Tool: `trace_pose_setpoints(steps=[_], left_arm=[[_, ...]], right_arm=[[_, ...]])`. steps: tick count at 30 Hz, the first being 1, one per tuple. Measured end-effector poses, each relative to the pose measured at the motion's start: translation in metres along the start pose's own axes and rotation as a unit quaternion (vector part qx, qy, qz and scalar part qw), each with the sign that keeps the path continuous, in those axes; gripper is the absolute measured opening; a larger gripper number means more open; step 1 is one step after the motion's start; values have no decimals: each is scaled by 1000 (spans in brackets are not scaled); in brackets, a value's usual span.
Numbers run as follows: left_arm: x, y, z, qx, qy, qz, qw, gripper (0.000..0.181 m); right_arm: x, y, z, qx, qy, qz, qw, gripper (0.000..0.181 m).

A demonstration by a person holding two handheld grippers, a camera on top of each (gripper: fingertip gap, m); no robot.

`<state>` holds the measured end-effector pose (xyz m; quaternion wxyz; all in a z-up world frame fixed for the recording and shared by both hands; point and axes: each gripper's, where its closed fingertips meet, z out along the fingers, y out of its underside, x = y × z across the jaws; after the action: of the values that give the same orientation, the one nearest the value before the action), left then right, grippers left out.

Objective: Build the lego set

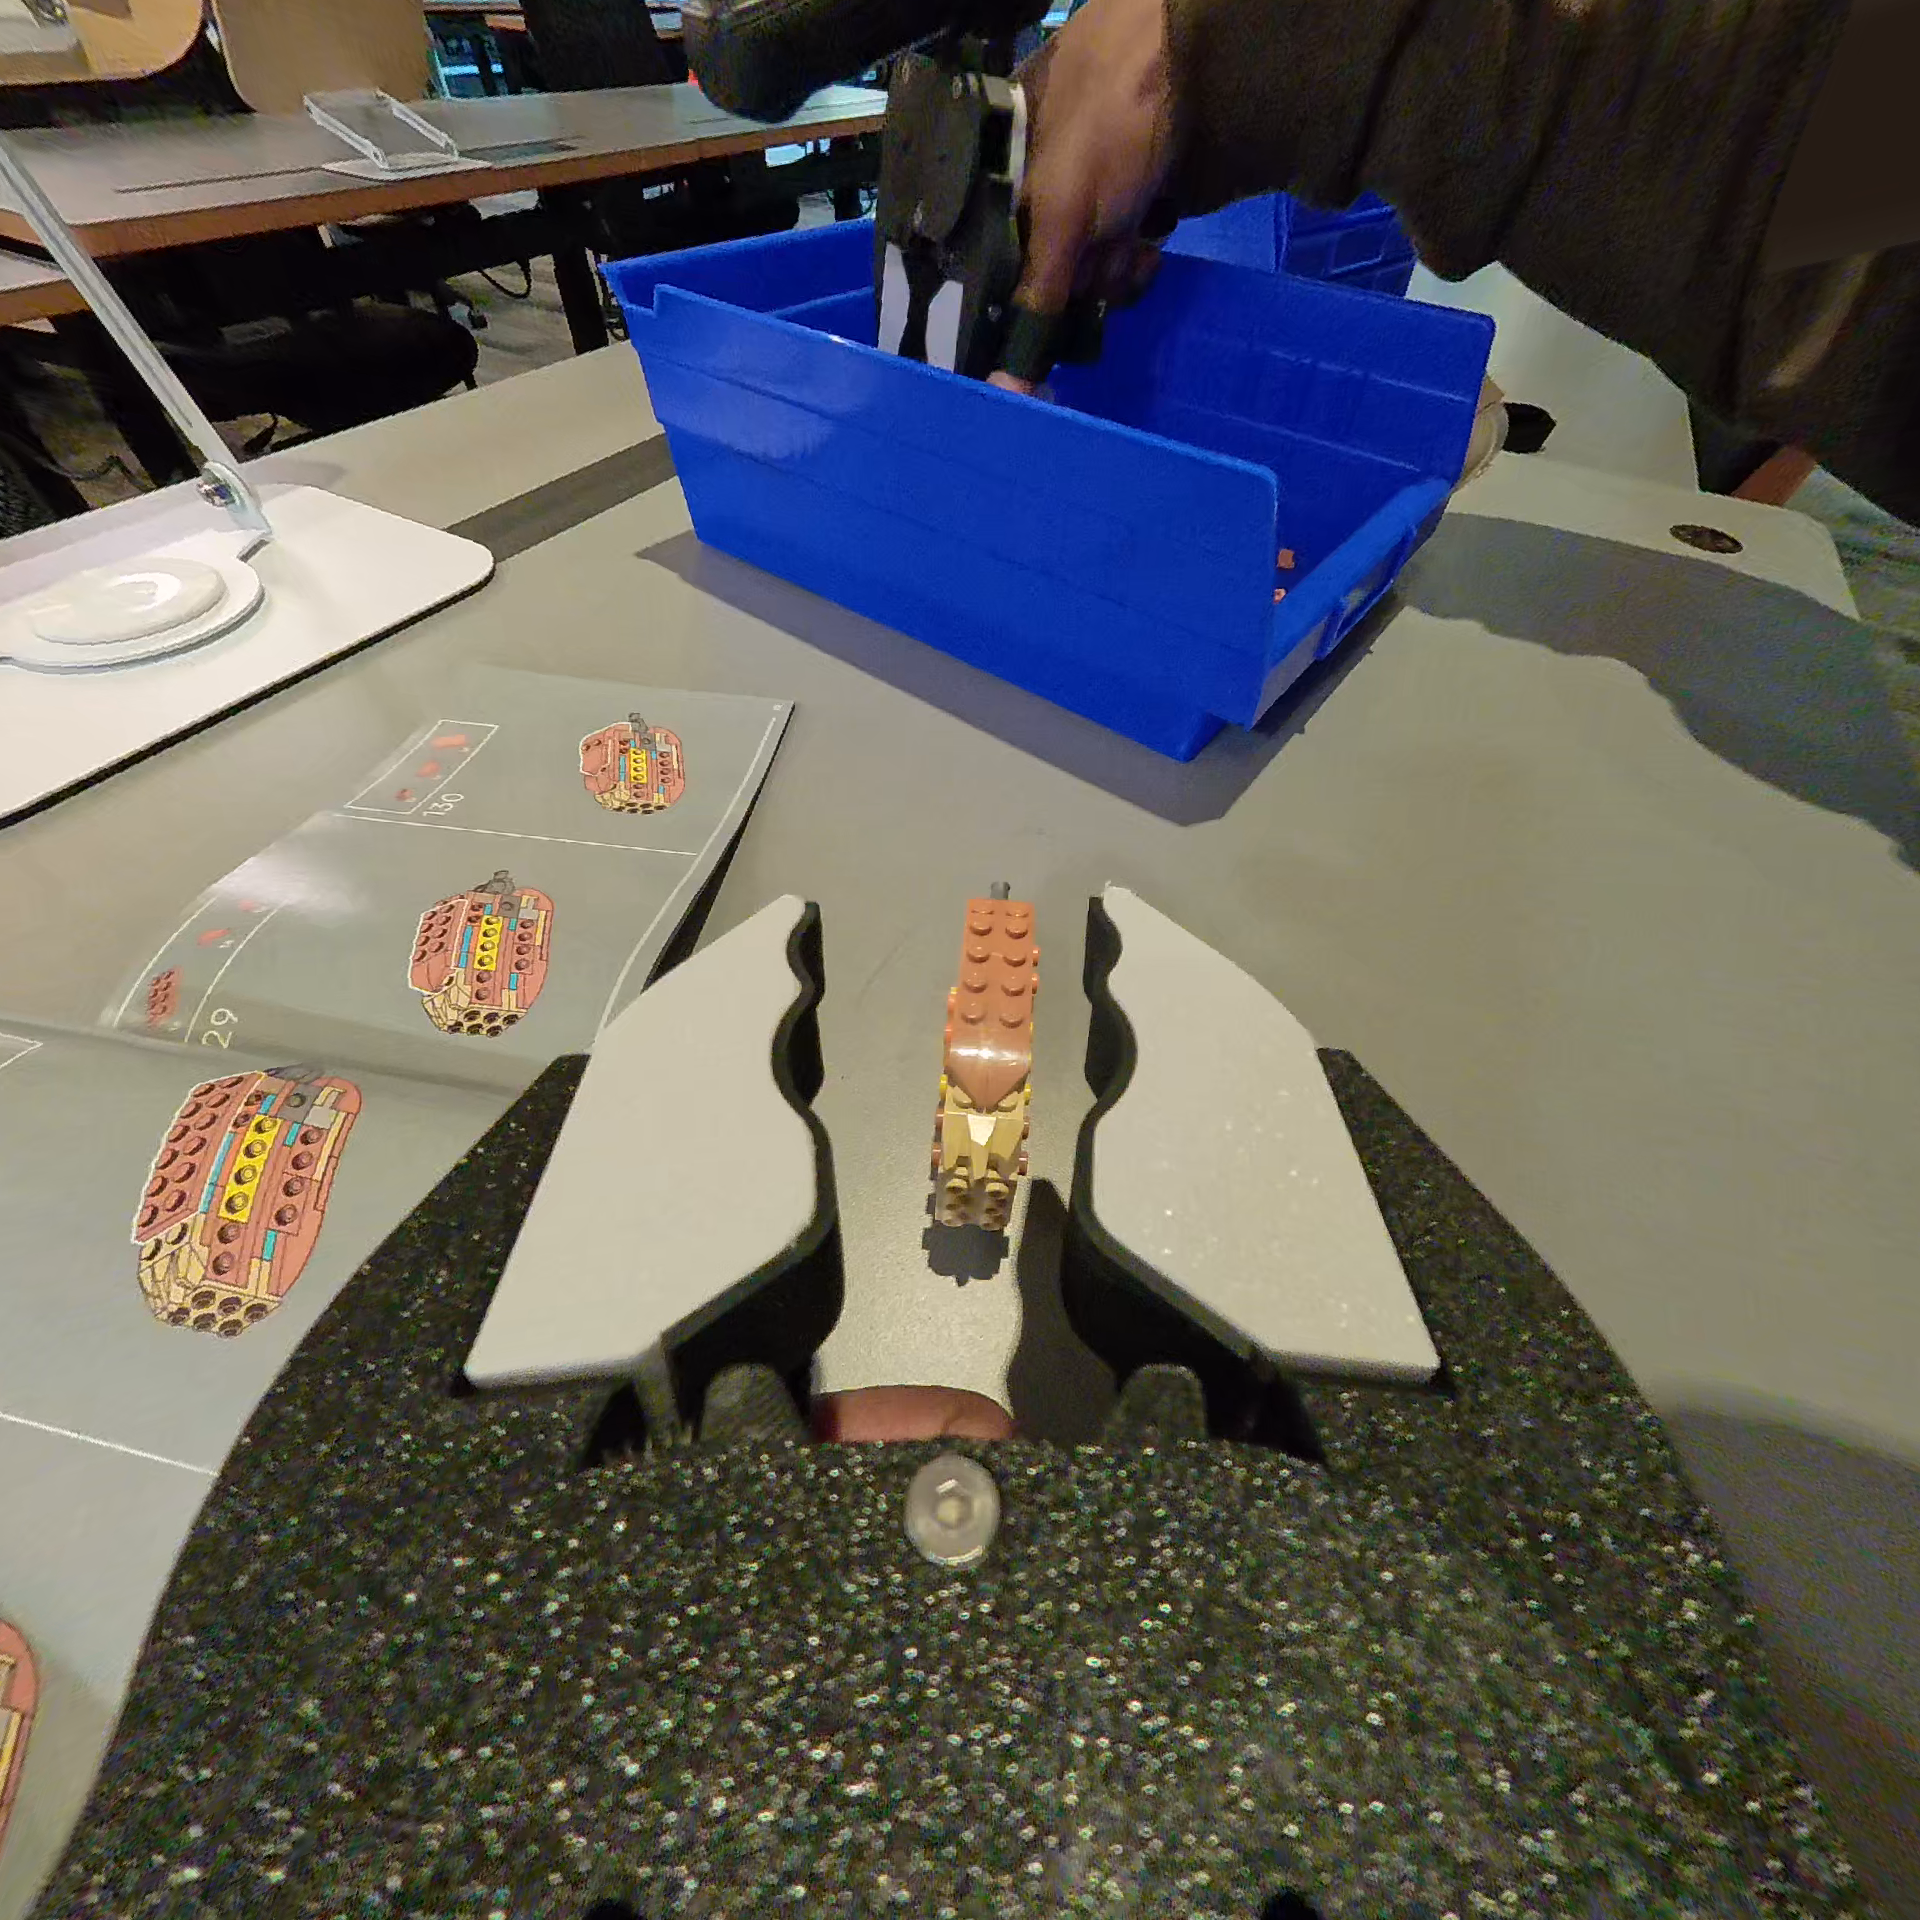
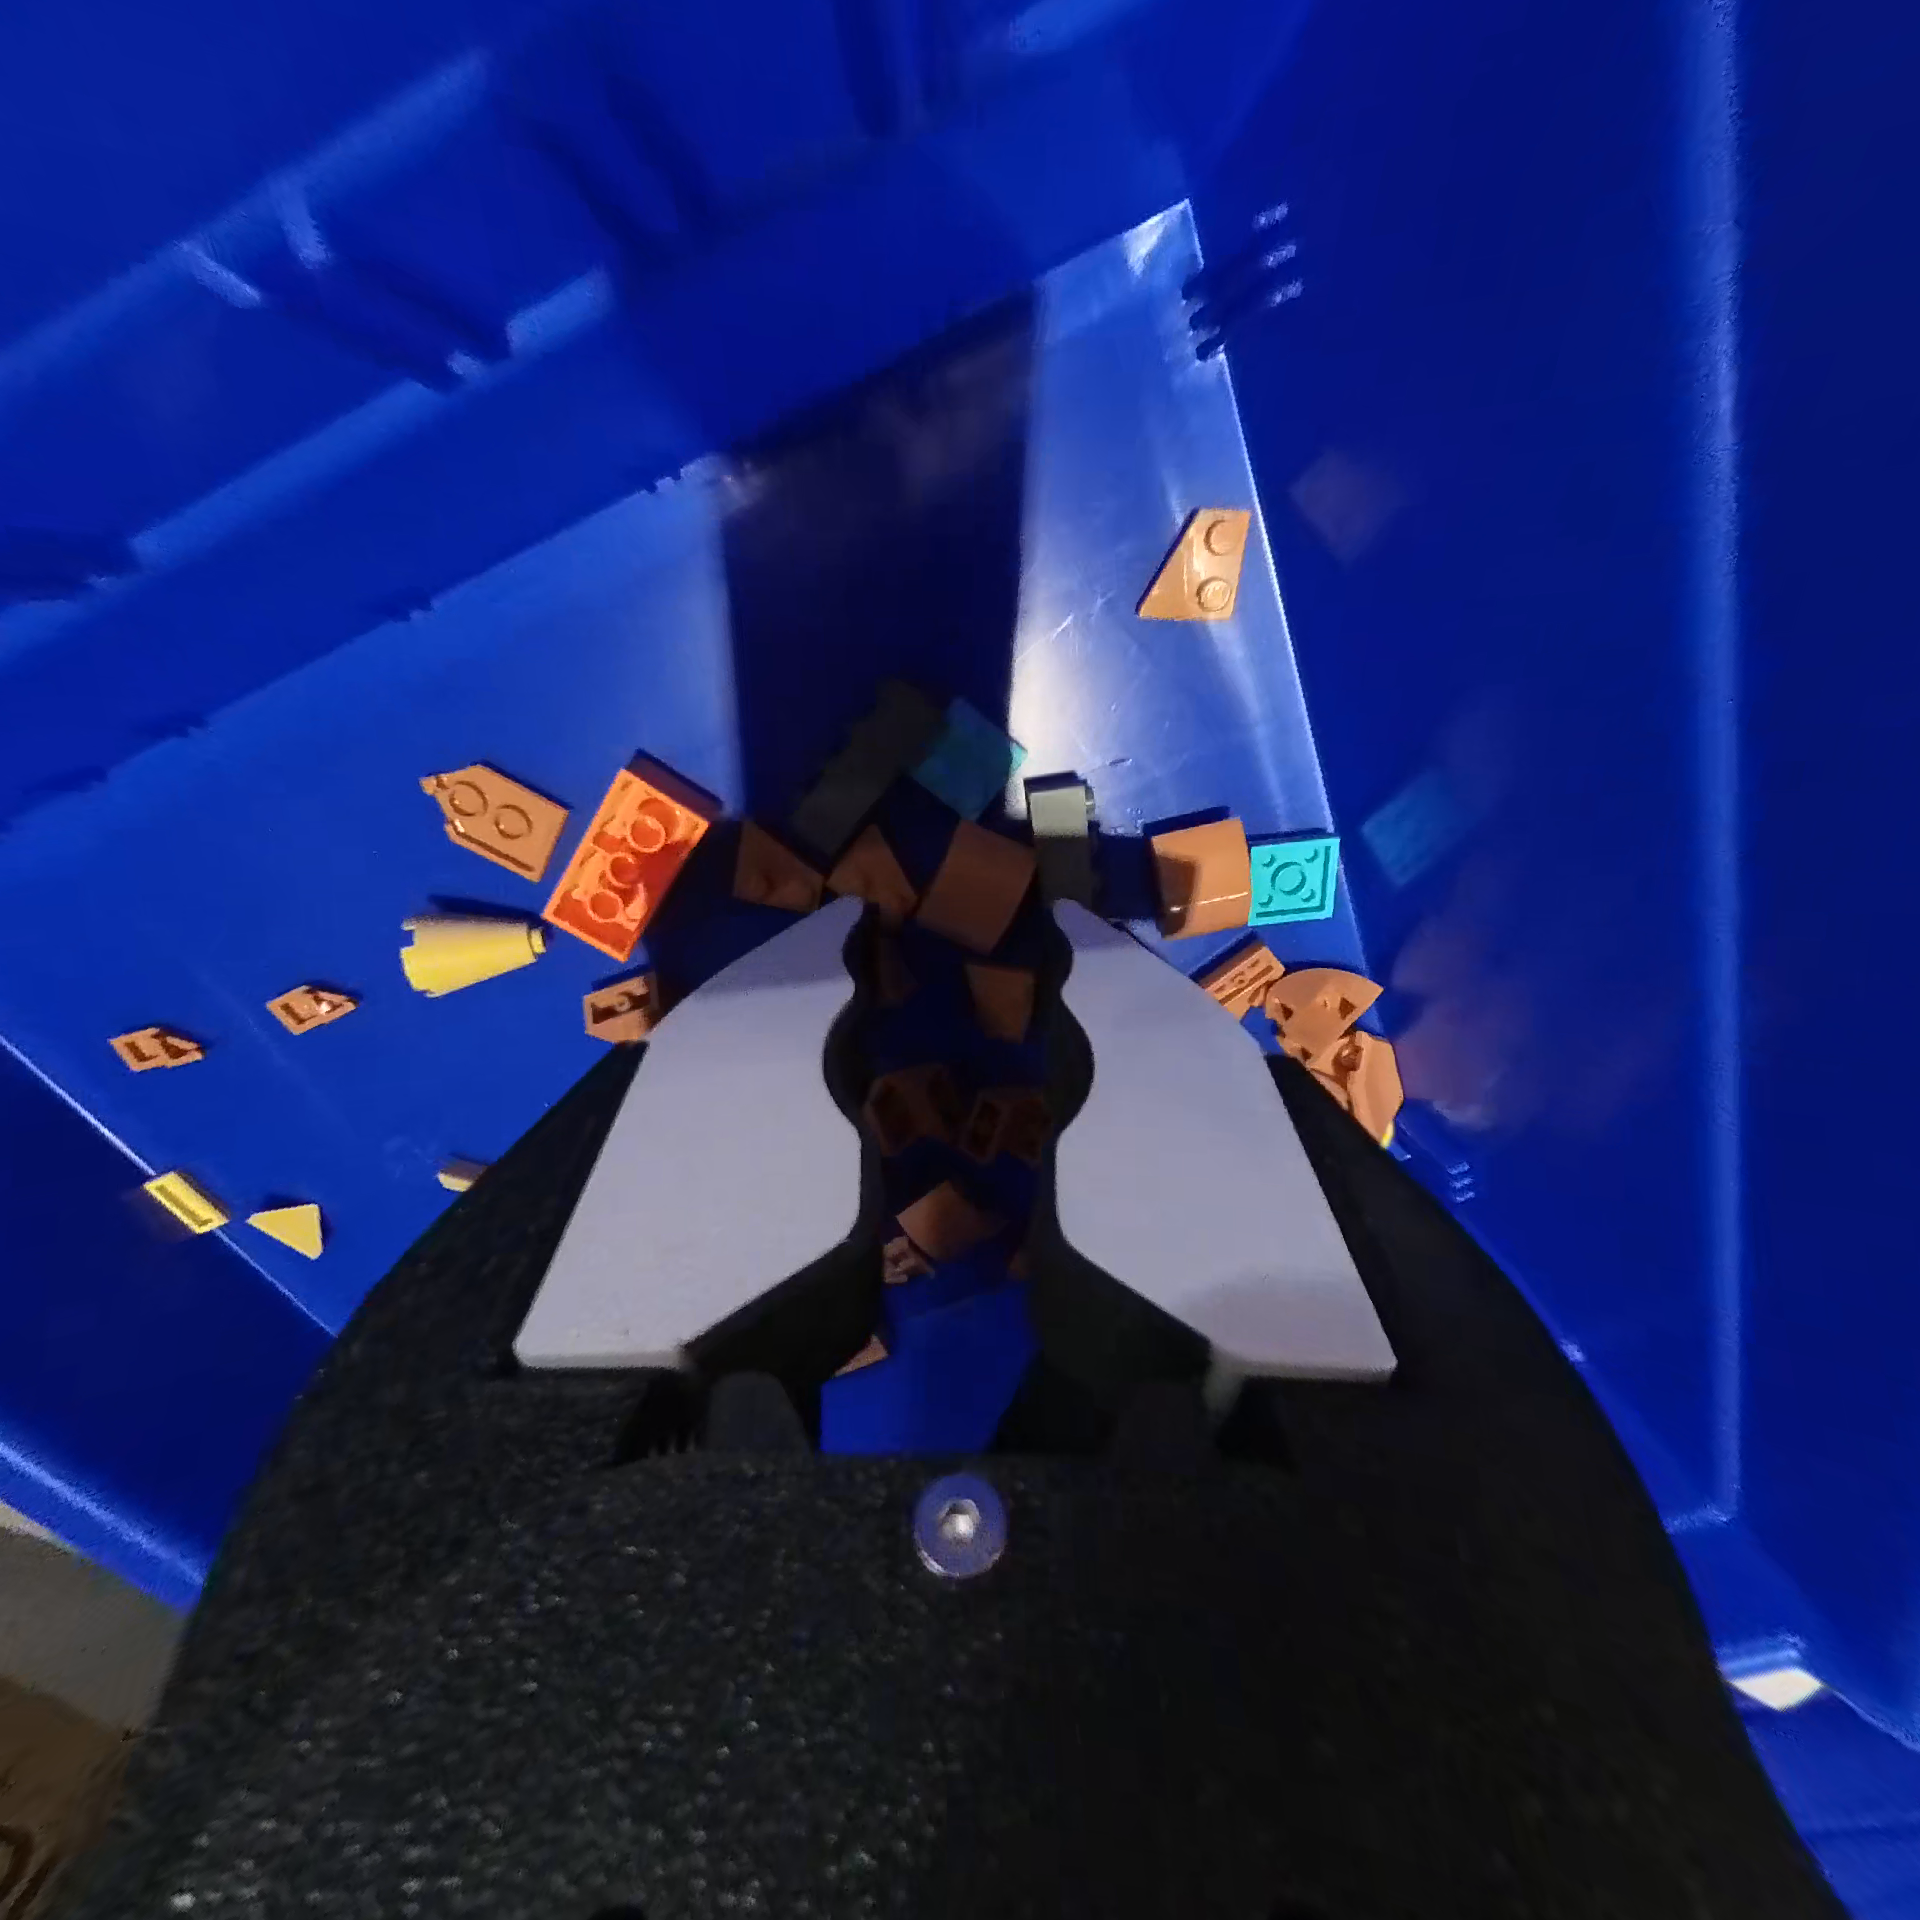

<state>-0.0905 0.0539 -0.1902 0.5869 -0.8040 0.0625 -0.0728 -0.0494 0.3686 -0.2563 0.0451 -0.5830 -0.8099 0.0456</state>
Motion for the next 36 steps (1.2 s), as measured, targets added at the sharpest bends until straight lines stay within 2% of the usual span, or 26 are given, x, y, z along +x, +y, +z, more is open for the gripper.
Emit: trace_pose_setpoints(steps=[21, 31, 36], left_arm=[[1, 4, 2, -14, -7, 19, 1000, 48], [0, 4, 1, -13, -7, 20, 1000, 48], [2, 5, 2, -16, -5, 23, 1000, 48]], right_arm=[[1, 0, 1, -19, -12, 14, 1000, 18], [1, -2, -5, -13, -11, 9, 1000, 20], [2, 1, 1, -29, -6, 2, 1000, 21]])
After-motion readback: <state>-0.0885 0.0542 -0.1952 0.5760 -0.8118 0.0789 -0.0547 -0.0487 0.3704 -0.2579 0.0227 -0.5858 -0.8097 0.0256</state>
